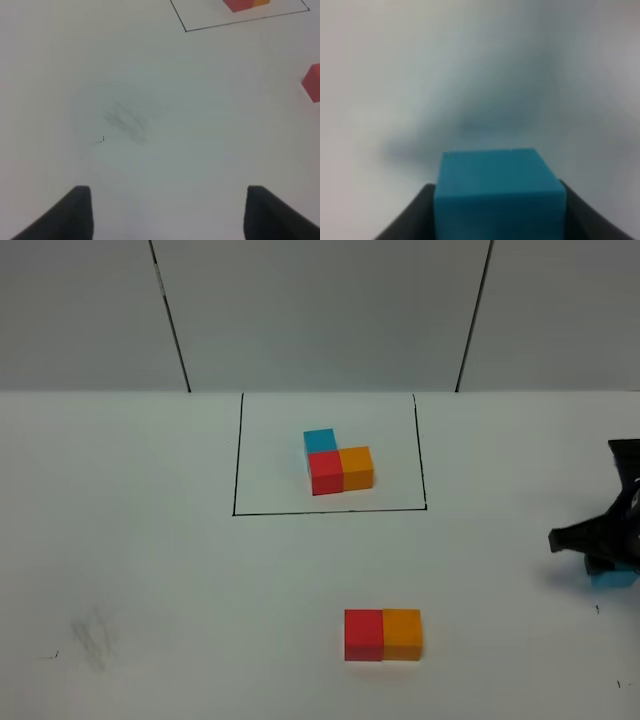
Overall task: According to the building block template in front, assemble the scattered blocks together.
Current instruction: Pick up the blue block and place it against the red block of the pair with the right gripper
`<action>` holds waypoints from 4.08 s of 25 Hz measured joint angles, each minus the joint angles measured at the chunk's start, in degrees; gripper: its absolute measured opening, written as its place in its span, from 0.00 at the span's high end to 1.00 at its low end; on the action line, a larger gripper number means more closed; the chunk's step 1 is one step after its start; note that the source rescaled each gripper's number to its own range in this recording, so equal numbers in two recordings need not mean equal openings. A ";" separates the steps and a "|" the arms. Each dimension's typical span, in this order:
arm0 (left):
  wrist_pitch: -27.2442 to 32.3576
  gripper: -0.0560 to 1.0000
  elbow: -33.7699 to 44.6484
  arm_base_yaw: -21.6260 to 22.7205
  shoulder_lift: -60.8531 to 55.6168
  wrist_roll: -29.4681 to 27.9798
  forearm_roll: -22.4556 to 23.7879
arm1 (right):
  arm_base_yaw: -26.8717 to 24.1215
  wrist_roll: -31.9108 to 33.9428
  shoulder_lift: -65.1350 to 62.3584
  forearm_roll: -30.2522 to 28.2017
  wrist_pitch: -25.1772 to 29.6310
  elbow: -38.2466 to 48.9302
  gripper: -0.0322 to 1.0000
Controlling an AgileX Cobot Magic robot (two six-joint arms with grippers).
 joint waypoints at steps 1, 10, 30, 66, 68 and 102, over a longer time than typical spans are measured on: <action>0.00 0.44 0.00 0.00 0.00 0.00 0.00 | 0.88 0.27 -1.10 0.92 1.49 -0.97 0.78; 0.00 0.44 0.00 0.00 0.00 0.00 0.00 | 16.22 3.76 -0.88 3.33 13.14 -16.76 0.78; 0.00 0.44 0.00 0.00 0.00 0.00 0.00 | 27.54 19.10 15.91 5.62 23.01 -35.47 0.78; 0.00 0.44 0.00 0.00 0.00 0.00 0.00 | 38.74 32.35 20.87 -2.34 22.00 -35.58 0.78; 0.00 0.44 0.00 0.00 0.00 0.00 0.00 | 38.74 32.76 21.37 -2.61 22.66 -35.59 0.78; 0.00 0.44 0.00 0.00 0.00 -0.12 1.51 | 38.74 35.77 24.24 0.03 24.47 -34.46 0.78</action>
